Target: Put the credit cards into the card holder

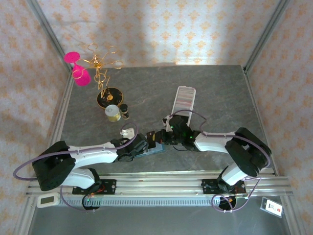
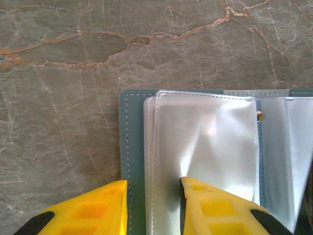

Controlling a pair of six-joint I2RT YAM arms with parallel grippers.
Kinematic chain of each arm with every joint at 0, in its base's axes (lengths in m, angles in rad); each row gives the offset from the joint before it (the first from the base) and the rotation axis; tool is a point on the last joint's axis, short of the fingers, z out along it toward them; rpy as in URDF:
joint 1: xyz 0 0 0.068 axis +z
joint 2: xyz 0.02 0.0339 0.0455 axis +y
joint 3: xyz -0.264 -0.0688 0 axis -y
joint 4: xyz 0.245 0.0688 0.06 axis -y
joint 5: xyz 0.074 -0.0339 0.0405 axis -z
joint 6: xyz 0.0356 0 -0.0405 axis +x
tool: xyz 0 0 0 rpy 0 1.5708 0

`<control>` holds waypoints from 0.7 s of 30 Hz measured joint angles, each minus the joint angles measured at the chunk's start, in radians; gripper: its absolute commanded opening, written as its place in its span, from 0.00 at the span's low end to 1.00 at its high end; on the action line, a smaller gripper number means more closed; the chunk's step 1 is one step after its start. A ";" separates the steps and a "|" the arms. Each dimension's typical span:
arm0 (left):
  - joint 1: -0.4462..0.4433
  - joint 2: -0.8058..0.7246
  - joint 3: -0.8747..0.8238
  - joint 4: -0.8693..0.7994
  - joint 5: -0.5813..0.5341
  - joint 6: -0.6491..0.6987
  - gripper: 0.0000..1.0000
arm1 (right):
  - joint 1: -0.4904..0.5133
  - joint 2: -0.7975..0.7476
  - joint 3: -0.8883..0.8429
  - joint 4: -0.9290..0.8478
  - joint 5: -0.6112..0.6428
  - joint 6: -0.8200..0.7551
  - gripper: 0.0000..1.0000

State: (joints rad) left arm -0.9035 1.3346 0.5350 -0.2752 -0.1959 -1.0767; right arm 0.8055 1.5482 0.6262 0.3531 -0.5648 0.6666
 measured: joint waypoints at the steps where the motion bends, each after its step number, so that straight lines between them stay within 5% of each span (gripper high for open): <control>1: 0.000 -0.001 -0.002 0.004 0.000 0.000 0.29 | 0.000 0.006 0.000 0.008 0.007 0.006 0.00; 21: 0.000 -0.014 -0.032 0.064 0.013 0.001 0.29 | 0.003 0.119 0.000 0.153 0.030 0.079 0.00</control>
State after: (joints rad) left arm -0.9035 1.3209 0.5030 -0.2108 -0.1833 -1.0756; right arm 0.8089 1.6672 0.6262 0.5060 -0.5350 0.7452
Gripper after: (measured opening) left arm 0.286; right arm 0.043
